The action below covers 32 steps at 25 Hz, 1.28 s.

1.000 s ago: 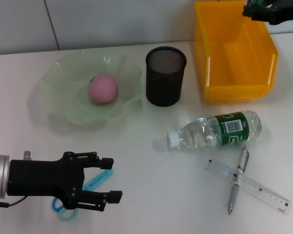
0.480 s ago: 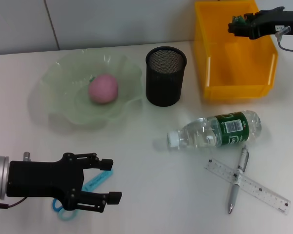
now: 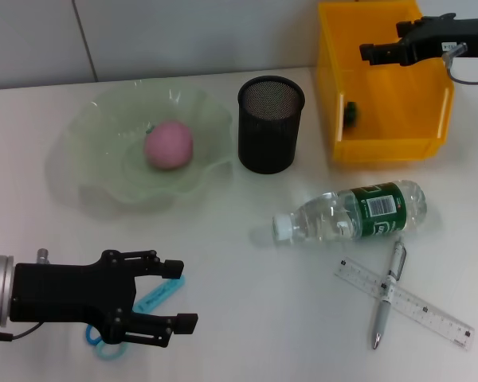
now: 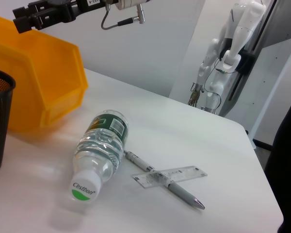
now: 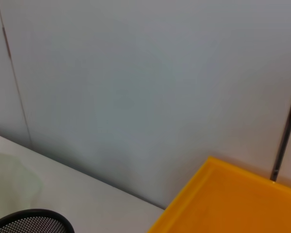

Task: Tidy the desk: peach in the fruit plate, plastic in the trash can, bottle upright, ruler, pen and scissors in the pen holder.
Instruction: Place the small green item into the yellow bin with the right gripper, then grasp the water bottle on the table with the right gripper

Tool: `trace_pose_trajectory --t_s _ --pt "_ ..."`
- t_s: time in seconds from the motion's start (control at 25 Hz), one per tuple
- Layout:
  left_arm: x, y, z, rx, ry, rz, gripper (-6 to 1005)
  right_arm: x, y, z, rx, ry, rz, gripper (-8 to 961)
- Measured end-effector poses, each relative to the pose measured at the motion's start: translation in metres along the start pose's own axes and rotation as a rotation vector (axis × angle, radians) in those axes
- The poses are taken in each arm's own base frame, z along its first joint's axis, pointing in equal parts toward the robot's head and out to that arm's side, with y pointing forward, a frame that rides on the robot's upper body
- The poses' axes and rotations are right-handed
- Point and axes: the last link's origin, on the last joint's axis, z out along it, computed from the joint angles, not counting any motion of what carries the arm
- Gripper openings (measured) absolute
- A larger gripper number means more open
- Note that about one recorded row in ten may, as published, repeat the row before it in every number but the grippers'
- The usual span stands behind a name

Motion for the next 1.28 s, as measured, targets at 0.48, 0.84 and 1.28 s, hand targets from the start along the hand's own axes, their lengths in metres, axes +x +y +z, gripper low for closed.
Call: trace_pose_trajectory --t_s 0.48,0.84,1.28 --pt "0.001 -0.001 0.0 0.002 0.001 0.003 864 -0.007 -0.002 -0.004 0.007 -0.024 -0.002 827" --pt "0.002 -0.001 0.0 0.005 0.012 0.002 863 -0.035 0.013 -0.042 -0.169 -0.127 0.011 827" --pt "0.002 -0.001 0.0 0.012 0.02 -0.012 864 -0.059 0.036 -0.075 -0.417 0.022 -0.072 826"
